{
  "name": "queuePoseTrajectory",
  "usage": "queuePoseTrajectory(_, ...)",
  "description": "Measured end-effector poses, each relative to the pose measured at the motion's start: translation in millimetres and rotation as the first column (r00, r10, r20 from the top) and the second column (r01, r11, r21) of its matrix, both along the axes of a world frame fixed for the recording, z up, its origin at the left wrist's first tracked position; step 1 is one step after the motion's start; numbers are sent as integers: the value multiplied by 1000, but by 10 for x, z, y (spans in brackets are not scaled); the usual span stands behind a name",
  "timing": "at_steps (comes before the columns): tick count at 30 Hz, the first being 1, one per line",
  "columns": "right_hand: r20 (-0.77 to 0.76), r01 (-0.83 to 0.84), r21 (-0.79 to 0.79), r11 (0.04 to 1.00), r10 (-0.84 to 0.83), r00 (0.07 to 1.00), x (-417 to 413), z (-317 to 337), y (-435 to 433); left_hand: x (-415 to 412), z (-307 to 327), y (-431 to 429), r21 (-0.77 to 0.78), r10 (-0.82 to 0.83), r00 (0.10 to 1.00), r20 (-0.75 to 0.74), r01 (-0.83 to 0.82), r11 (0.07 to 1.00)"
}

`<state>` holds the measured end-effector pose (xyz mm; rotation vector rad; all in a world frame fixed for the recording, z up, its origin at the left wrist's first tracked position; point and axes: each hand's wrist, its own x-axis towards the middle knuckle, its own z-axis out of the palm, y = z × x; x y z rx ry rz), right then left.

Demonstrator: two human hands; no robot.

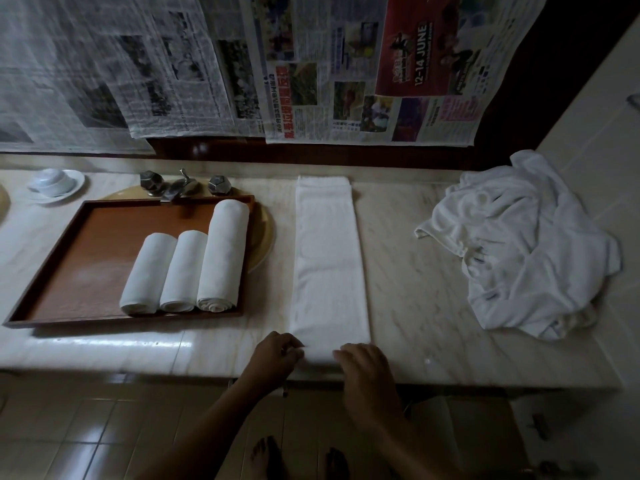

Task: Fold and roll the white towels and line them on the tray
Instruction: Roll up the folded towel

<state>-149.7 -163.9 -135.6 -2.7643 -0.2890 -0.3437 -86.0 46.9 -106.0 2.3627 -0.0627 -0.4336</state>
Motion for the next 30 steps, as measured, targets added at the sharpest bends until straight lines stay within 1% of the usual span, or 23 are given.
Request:
queuePoseTrajectory(1, 26, -15, -39, 999, 16, 1000, -85, -56, 37, -26, 2, -12, 6, 13, 1000, 15, -13, 1000)
queuePoseTrajectory(2, 7, -18, -75, 997, 19, 1000, -157, -109, 57, -73, -10, -23, 20, 32, 998, 60, -33, 999)
queuePoseTrajectory(3, -37, -21, -109, 994, 17, 999, -203, -152, 60, -132, -48, -31, 66, 37, 986, 161, -49, 997)
queuePoseTrajectory(4, -69, -26, -135, 990, 17, 997, -233, -192, 53, -215, -92, -56, 136, 6, 964, 267, -44, 990)
queuePoseTrajectory(5, -90, -39, -144, 989, 26, 996, -253, -222, 41, -318, -146, -97, 204, -58, 934, 353, -16, 979)
queuePoseTrajectory(6, -102, -58, -140, 989, 44, 994, -269, -236, 33, -427, -197, -154, 254, -129, 906, 404, 24, 967)
queuePoseTrajectory(8, -104, -79, -131, 988, 66, 992, -284, -242, 14, -608, -328, -273, 325, -288, 851, 440, 148, 934)
queuePoseTrajectory(10, -101, -89, -119, 989, 77, 992, -253, -239, 2, -688, -460, -301, 366, -383, 826, 414, 235, 901)
queuePoseTrajectory(13, -126, -96, -115, 989, 81, 989, -152, -232, -20, -616, -503, -229, 410, -410, 819, 401, 239, 880)
queuePoseTrajectory(17, -184, -152, -170, 974, 120, 976, 66, -160, -112, -427, -451, -204, 475, -457, 807, 373, 256, 842)
queuePoseTrajectory(19, -206, -194, -208, 959, 151, 967, 195, -153, -157, -293, -466, -166, 477, -460, 829, 318, 279, 833)
queuePoseTrajectory(21, -211, -237, -242, 941, 188, 959, 298, -163, -198, -163, -470, -111, 448, -446, 850, 281, 294, 844)
queuePoseTrajectory(23, -250, -267, -197, 943, 216, 944, 347, -143, -256, -99, -451, -82, 424, -441, 858, 264, 307, 852)
queuePoseTrajectory(25, -297, -248, -107, 963, 207, 932, 365, -99, -304, -82, -410, -70, 431, -439, 858, 268, 301, 851)
queuePoseTrajectory(28, -308, -244, -14, 970, 228, 924, 369, 7, -334, -78, -333, -47, 416, -435, 871, 231, 316, 853)
queuePoseTrajectory(30, -368, -209, 66, 976, 219, 904, 365, 80, -357, -95, -259, -18, 348, -410, 889, 205, 326, 879)
